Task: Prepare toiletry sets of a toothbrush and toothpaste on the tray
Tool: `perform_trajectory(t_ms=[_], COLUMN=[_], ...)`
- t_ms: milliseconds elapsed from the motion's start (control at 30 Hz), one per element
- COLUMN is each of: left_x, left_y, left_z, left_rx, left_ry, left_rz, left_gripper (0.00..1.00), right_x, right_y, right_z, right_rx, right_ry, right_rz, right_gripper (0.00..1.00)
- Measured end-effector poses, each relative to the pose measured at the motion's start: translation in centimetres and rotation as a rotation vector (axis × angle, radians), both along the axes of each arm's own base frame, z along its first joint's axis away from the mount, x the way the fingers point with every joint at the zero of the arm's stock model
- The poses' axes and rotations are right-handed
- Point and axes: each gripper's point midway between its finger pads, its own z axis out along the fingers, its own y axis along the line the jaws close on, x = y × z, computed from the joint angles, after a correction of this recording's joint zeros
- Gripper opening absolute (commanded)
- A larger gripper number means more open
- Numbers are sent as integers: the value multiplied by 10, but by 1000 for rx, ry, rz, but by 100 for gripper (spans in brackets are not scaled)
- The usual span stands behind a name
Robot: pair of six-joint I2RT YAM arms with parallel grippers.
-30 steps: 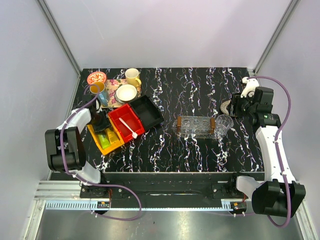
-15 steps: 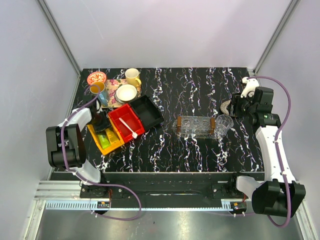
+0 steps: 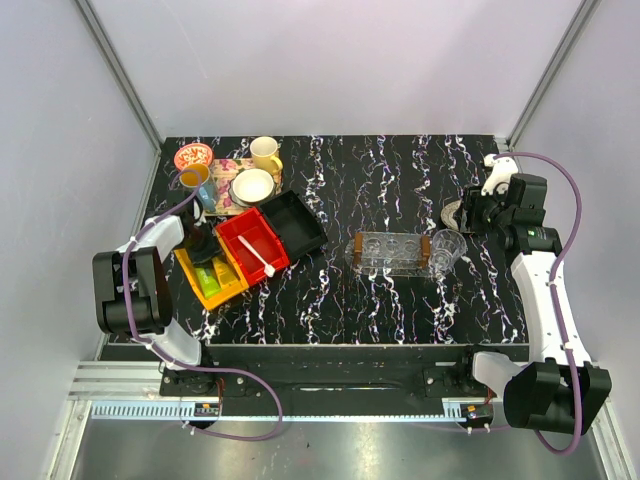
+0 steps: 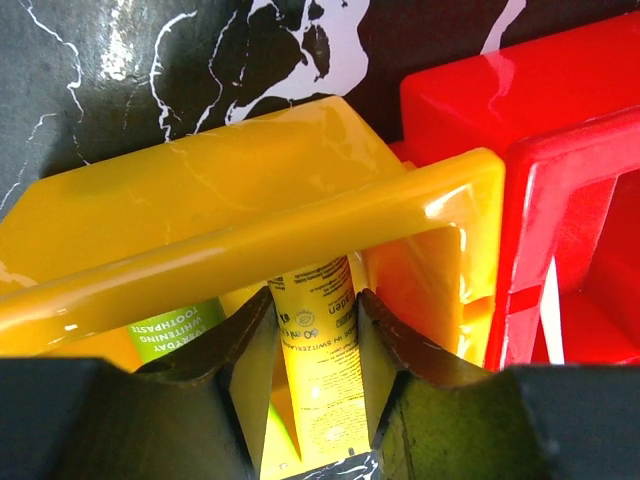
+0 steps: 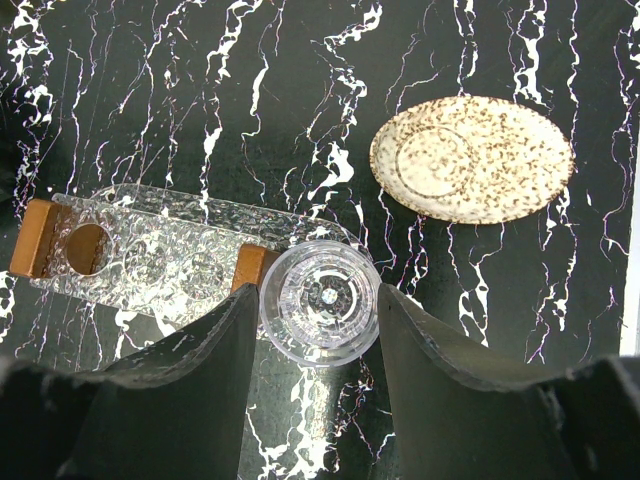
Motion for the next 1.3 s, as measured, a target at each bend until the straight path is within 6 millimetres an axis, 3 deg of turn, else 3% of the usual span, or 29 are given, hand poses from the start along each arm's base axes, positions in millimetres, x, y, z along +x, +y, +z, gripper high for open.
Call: perform_trajectory(t_ms=[567, 1000, 1200, 1300], left_x=[-3, -3, -7, -5], left_y=[-2, -2, -8, -11], left_z=[13, 67, 90, 104], left_rx=[-24, -34, -50, -62], left_ry=[-11, -163, -236, -271], left_rz=[-32, -72, -92, -93], left_gripper=[15, 8, 6, 0], right_x=[0, 0, -5, -8], right_y=[0, 2, 14, 24], right_z=[0, 0, 9, 18], right_rx=[0, 6, 37, 60], right_ry=[0, -1, -25, -38], right_rz=[1, 12, 73, 127], right_gripper=[57, 62, 65, 66])
